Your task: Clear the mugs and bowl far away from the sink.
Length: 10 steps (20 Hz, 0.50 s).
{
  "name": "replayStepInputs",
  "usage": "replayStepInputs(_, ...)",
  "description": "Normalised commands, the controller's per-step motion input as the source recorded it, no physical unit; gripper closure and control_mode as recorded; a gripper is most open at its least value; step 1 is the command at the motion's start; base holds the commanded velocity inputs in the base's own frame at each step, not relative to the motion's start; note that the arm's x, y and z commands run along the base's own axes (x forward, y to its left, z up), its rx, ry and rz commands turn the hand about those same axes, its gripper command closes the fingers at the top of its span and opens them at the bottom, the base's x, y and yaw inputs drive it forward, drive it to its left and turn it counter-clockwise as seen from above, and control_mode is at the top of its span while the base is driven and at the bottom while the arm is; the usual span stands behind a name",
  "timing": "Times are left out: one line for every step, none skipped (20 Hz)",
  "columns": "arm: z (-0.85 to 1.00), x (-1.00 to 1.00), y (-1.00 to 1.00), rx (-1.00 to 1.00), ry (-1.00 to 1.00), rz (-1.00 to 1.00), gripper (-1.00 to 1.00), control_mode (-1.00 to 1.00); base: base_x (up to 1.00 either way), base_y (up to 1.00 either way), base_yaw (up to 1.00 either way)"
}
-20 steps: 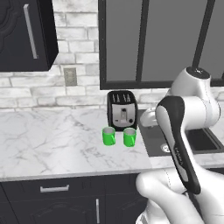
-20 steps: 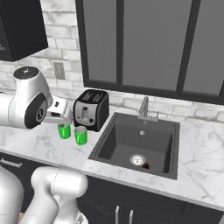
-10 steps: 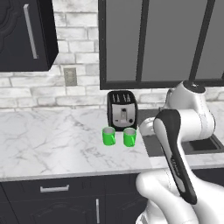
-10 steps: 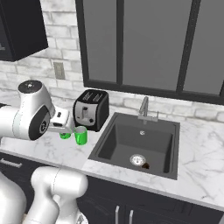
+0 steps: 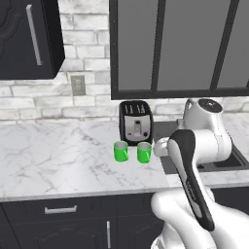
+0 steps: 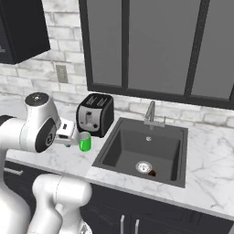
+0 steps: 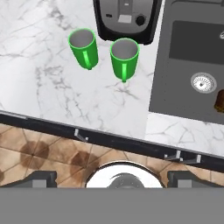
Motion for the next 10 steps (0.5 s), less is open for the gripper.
replayStepInputs(-0.06, 0.29, 0.0, 0.0, 0.01, 0.0, -1.0, -1.0, 0.0, 0.0, 0.0)
replayStepInputs(-0.05, 0.29, 0.0, 0.0, 0.0, 0.0, -1.0, -1.0, 0.0, 0.0, 0.0)
replayStepInputs(-0.05, 0.36, 0.0, 0.0, 0.0, 0.0, -1.0, -1.0, 0.0, 0.0, 0.0)
replayStepInputs(-0.04, 0.38, 0.0, 0.0, 0.0, 0.0, -1.0, -1.0, 0.0, 0.0, 0.0)
replayStepInputs(-0.06, 0.38, 0.0, 0.0, 0.0, 0.0, -1.0, -1.0, 0.0, 0.0, 0.0)
replayStepInputs(-0.08, 0.35, 0.0, 0.0, 0.0, 0.0, -1.0, -1.0, 0.0, 0.0, 0.0)
replayStepInputs(-0.1, 0.35, 0.0, 0.0, 0.0, 0.0, -1.0, -1.0, 0.0, 0.0, 0.0)
replayStepInputs(-0.12, 0.36, 0.0, 0.0, 0.0, 0.0, -1.0, -1.0, 0.0, 0.0, 0.0)
replayStepInputs(-0.14, 0.35, 0.0, 0.0, 0.0, 0.0, -1.0, -1.0, 0.0, 0.0, 0.0)
replayStepInputs(-0.16, 0.34, 0.0, 0.0, 0.0, 0.0, -1.0, -1.0, 0.0, 0.0, 0.0)
